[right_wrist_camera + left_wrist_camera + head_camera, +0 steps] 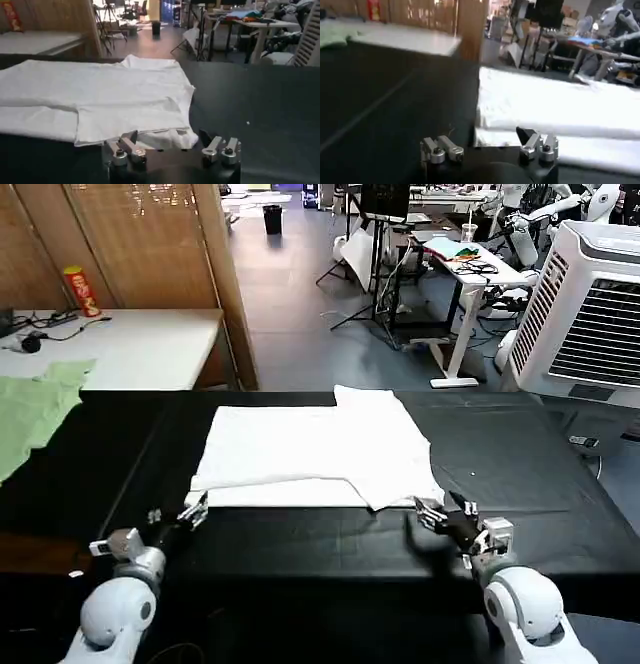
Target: Fold and organize the clothes.
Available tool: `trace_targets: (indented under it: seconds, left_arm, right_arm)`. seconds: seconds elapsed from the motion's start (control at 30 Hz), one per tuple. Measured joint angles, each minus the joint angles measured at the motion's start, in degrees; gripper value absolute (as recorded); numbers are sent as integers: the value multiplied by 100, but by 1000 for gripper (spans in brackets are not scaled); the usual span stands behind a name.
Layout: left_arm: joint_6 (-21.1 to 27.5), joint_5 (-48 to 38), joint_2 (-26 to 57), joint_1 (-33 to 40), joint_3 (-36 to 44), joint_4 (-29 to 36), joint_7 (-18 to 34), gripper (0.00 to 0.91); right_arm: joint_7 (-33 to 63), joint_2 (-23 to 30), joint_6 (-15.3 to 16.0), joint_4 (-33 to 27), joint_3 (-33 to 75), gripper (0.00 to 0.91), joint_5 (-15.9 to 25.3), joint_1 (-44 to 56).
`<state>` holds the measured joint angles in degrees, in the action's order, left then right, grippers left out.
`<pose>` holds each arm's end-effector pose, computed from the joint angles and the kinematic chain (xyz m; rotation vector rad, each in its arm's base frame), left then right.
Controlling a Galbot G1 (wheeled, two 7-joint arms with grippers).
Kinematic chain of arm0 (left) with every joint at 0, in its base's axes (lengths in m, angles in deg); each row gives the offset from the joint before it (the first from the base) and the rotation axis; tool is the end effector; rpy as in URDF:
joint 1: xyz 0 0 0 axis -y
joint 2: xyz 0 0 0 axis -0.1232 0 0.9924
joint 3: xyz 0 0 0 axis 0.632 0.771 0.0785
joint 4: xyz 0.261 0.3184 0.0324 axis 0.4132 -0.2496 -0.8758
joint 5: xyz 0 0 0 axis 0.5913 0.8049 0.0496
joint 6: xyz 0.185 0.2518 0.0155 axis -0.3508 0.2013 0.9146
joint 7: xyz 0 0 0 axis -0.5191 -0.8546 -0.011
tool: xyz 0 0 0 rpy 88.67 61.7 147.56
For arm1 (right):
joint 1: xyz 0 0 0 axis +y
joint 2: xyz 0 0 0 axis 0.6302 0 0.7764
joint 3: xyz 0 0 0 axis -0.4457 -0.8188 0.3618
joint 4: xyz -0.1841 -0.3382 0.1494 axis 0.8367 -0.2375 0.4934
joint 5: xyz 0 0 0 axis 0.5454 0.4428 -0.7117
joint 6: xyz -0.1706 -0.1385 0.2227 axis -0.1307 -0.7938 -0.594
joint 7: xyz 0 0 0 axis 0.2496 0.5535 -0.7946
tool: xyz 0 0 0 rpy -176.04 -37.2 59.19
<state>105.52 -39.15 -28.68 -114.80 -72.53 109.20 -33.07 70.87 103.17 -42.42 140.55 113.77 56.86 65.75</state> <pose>0.1960 0.1489 -0.3711 0.0467 -2.7368 0.2551 0.2112 -0.1104 -0.3498 0.2339 -2.6959 0.0355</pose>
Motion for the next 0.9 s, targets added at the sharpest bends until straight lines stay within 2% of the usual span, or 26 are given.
trace_targets:
  seconds: [0.03,0.07,0.1,0.13,0.17,0.23,0.43,0.73,0.9]
  left_arm:
    - [8,-53,2,4,-13,-29,-1,166]
    - [8,-89,9,13,-22,-52,-3,146]
    - [8,-108,23,29,-27,-83,-13,39]
    - [6,-112,37,43,-30,-116,-29,0]
    - [6,-115,45,57,-29,-132,-41,0]
    - [15,-158,47,96,-25,-168,-56,0]
    - [91,-157,117,116,64,-169,-82,0]
    - [318,266,390,-143,104,130,131,0]
    - [552,222,666,-560,-4,565,348,0]
  right_arm:
    - [0,12,0,-14,-8,497,9,-2]
    - [-1,20,1,-18,-12,458,12,-2]
    - [0,27,2,-20,-13,341,13,-2]
    - [4,30,6,-23,-13,283,14,-2]
    - [25,32,19,-32,-14,176,21,-2]
    - [71,33,47,-52,-16,78,34,-2]
    - [237,-21,276,19,-10,49,-7,26]
    - [629,-208,927,610,181,39,-309,411]
    - [673,-161,973,1008,288,39,-294,891]
